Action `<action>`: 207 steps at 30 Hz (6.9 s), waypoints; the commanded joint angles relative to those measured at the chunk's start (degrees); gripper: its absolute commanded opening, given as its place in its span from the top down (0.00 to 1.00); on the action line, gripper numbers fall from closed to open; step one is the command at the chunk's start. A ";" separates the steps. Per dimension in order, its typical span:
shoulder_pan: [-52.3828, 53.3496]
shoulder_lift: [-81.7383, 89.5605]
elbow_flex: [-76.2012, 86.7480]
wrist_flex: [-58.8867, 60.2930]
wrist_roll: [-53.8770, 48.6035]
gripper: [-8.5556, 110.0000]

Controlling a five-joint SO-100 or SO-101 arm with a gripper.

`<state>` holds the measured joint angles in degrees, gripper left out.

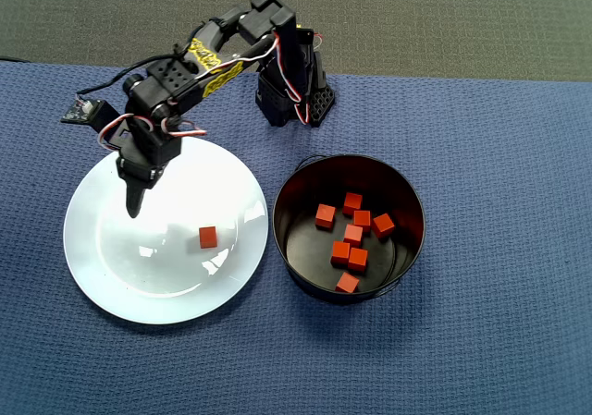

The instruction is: Pick up the red cubes from the white plate and place them in the black recipient

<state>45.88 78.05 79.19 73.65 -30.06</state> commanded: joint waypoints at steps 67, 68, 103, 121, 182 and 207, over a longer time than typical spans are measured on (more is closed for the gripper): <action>-14.94 -7.56 3.08 -5.62 -16.17 0.74; -15.03 -7.21 3.69 -5.98 -16.08 0.74; -17.31 -0.35 13.80 -11.87 -14.68 0.79; -17.40 -2.55 13.54 -12.74 -15.12 0.93; -38.14 53.61 32.96 -9.67 19.86 0.77; -39.37 84.02 76.11 -14.41 16.79 0.82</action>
<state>9.23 159.96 154.60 59.59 -12.74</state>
